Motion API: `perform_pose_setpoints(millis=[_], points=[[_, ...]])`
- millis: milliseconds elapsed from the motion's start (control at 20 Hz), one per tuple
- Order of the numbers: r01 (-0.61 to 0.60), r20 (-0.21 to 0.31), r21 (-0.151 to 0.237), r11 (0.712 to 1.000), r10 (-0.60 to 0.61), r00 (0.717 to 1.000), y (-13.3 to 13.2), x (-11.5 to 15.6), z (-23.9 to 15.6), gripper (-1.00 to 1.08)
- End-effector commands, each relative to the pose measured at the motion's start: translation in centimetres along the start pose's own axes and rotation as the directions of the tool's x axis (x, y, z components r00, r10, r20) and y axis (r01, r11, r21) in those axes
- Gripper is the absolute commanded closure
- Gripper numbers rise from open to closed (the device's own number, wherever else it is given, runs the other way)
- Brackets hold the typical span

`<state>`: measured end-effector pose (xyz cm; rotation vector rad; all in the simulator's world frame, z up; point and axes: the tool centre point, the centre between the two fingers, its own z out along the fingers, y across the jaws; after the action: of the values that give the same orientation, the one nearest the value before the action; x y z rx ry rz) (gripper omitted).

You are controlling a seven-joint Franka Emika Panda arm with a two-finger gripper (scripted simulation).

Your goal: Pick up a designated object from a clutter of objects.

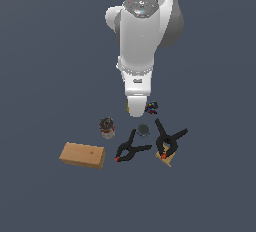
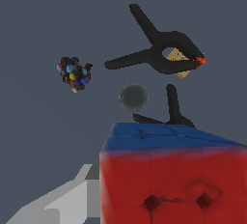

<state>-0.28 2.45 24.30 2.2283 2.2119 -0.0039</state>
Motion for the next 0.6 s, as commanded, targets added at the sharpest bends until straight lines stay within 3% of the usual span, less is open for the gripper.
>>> perform_pose_setpoints(millis=[0, 550], points=[[0.0, 0.0, -0.002, 1.0, 0.0, 1.0, 0.1, 2.4, -2.3, 1.08], [0.0, -0.001, -0.001, 1.0, 0.0, 1.0, 1.1, 12.5, -11.8, 1.08]])
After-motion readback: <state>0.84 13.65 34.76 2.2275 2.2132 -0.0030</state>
